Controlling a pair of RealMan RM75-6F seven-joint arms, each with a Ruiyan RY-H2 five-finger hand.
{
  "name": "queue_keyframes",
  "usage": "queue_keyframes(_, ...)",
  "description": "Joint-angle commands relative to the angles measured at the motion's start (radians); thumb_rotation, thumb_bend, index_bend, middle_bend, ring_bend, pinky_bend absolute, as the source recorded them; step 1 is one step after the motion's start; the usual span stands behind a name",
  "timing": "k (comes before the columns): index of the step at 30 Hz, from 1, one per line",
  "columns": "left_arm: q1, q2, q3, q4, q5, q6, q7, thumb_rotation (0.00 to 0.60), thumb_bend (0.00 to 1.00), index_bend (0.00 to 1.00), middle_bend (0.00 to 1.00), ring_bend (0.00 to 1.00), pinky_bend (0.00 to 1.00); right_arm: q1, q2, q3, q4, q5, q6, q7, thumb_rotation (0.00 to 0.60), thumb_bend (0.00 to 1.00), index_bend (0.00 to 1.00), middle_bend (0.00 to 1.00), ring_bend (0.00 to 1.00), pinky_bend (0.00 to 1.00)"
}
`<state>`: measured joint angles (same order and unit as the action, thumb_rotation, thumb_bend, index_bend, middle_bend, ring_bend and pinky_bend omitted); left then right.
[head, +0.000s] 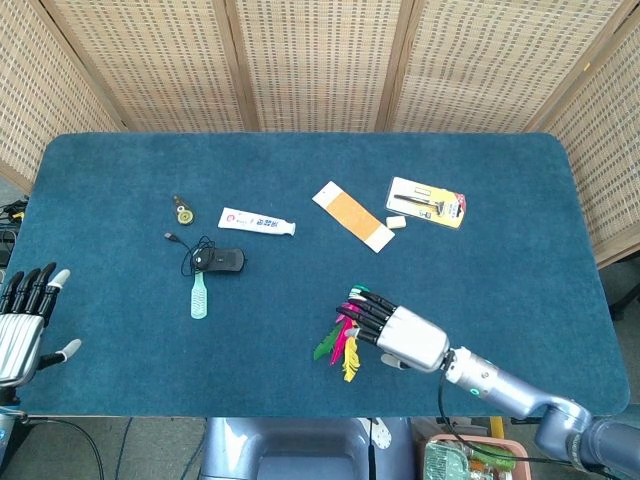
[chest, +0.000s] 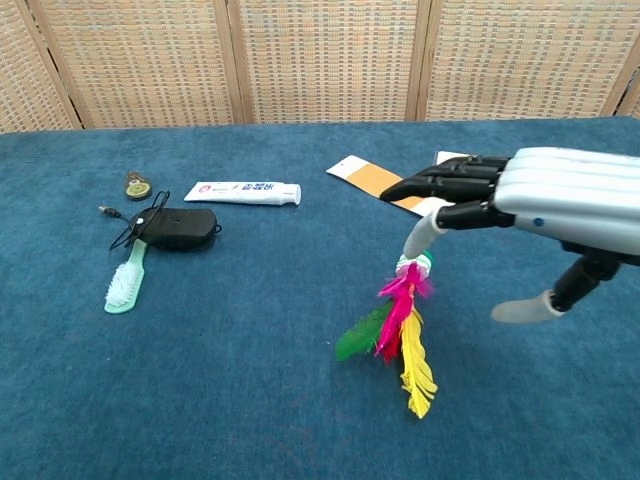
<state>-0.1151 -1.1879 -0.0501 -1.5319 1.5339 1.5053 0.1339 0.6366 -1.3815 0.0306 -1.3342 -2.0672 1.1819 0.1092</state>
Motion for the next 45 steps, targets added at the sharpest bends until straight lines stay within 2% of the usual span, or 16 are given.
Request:
queue_keyframes(1,-0.007,-0.004,-0.005,0.0,-0.016,-0.018,0.003,0.6,0.0,0.0,0.0,0.0,0.0,0.052,-0.054,0.014,0.014,0.036,-0.068,-0.006,0.6,0.28,0.29,0.03,0.0,0.08)
queue_keyframes(6,-0.019,-0.002,-0.012,-0.001,-0.039,-0.046,0.002,0.6,0.0,0.0,0.0,0.0,0.0,0.099,-0.114,0.017,0.027,0.078,-0.135,-0.031,0.6,0.3,0.29,0.03,0.0,0.08)
queue_keyframes(15,-0.034,0.009,-0.021,-0.002,-0.069,-0.08,-0.017,0.6,0.0,0.0,0.0,0.0,0.0,0.139,-0.169,-0.004,0.07,0.136,-0.182,-0.068,0.6,0.35,0.32,0.03,0.0,0.09)
queue_keyframes(31,-0.035,0.015,-0.021,-0.005,-0.083,-0.083,-0.024,0.6,0.0,0.0,0.0,0.0,0.0,0.172,-0.226,-0.035,0.13,0.181,-0.168,-0.048,0.6,0.45,0.56,0.03,0.0,0.11)
queue_keyframes(36,-0.035,0.017,-0.021,-0.005,-0.085,-0.083,-0.03,0.6,0.0,0.0,0.0,0.0,0.0,0.175,-0.244,-0.045,0.156,0.197,-0.159,-0.045,0.6,0.55,0.65,0.04,0.0,0.11)
queue_keyframes(41,-0.036,0.019,-0.02,-0.004,-0.087,-0.086,-0.036,0.6,0.0,0.0,0.0,0.0,0.0,0.169,-0.245,-0.04,0.146,0.223,-0.123,-0.005,0.6,0.55,0.68,0.06,0.0,0.13)
queue_keyframes(45,-0.039,0.021,-0.019,-0.005,-0.087,-0.09,-0.039,0.6,0.0,0.0,0.0,0.0,0.0,0.165,-0.23,-0.015,0.103,0.268,-0.094,0.069,0.6,0.55,0.68,0.07,0.0,0.13)
